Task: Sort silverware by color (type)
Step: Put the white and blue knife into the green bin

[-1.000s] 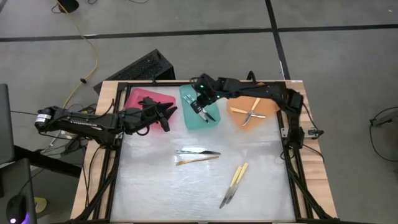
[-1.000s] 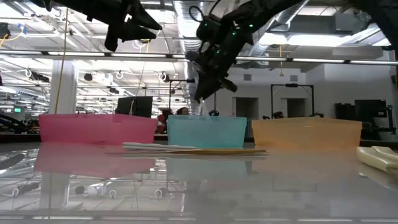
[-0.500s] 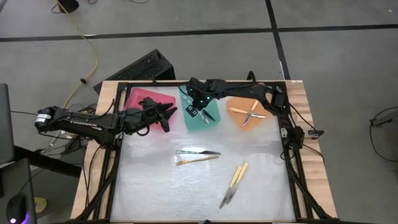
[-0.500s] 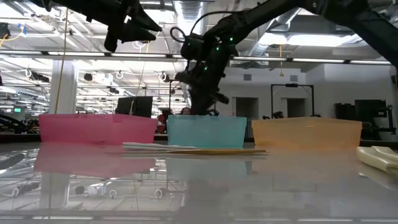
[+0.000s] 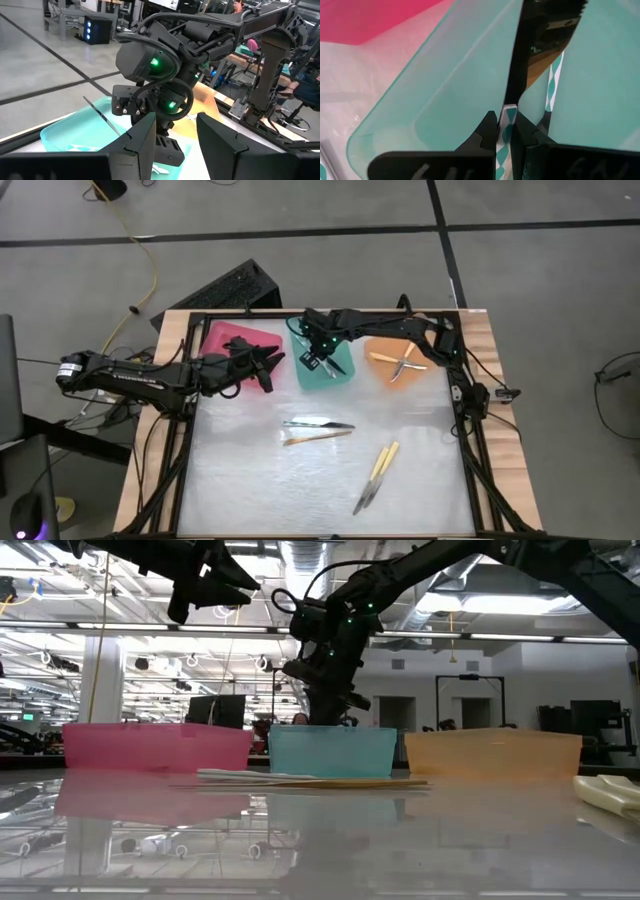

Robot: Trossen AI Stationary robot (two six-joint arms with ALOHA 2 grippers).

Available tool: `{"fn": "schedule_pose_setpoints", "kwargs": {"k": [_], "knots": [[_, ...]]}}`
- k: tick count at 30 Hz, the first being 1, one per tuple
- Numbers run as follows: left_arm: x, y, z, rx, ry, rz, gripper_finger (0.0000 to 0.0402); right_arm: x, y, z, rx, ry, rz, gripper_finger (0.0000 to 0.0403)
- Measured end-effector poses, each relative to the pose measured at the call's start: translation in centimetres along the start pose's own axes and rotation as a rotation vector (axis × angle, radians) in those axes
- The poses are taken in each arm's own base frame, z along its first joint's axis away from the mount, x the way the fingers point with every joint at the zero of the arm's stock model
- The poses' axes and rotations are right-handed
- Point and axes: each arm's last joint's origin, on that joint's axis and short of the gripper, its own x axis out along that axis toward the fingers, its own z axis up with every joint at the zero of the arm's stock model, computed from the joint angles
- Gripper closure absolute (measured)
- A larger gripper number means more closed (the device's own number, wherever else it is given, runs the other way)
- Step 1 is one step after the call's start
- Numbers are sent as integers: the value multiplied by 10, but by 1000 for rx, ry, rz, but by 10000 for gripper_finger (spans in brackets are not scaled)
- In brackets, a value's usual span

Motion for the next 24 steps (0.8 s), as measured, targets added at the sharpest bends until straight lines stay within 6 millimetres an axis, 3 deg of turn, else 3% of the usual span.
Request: {"fn": "schedule_pose_setpoints", "kwargs": {"k": [24], "knots": [[0,1,-2,12,19,10,276,0,-4,0,2,-5,-56,373]]}}
